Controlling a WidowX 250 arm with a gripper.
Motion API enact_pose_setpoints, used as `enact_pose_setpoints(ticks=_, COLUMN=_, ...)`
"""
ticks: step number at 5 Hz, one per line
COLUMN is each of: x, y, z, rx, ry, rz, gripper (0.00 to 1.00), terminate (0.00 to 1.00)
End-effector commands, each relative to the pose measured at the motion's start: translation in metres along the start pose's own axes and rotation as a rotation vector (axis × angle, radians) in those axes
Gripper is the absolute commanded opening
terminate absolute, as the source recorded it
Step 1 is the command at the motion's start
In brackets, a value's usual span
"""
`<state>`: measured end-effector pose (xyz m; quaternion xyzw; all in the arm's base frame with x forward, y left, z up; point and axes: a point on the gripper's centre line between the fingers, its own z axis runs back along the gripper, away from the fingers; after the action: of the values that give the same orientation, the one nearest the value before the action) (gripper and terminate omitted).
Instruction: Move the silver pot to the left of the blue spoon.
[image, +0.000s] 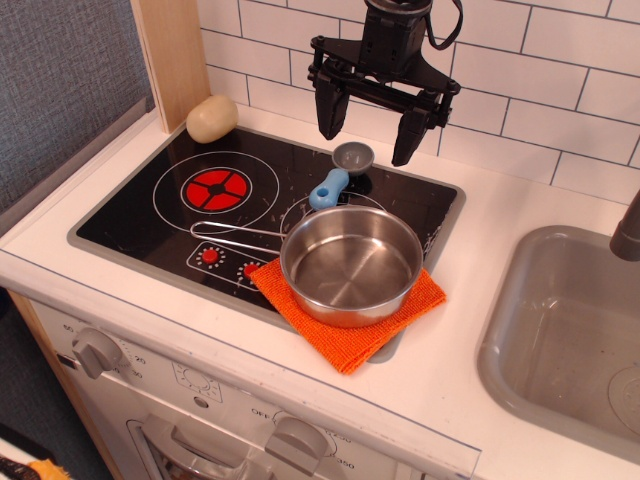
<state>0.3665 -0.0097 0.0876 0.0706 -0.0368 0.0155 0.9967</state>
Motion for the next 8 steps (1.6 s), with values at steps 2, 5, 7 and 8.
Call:
enact_pose_setpoints(ticks=2, x=-0.016, y=-0.015, z=0.01, rx=-0.013, ry=-0.021, rz=-0.061, gripper=1.0, terminate=0.0)
enact_pose_setpoints(ticks=5, x=-0.084, y=-0.063, z=0.009, rx=-0.059, ry=-0.047, rz=-0.263, gripper=1.0, terminate=0.0)
enact_pose_setpoints(ticks=7, x=-0.098, y=-0.063, z=-0.03, rx=-0.019, ry=0.03, rz=-0.293, gripper=1.0, terminate=0.0)
enact_pose_setpoints(ticks=8, x=-0.094, y=-0.064, z=-0.037, rx=-0.024, ry=0.033, rz=-0.299, gripper=1.0, terminate=0.0)
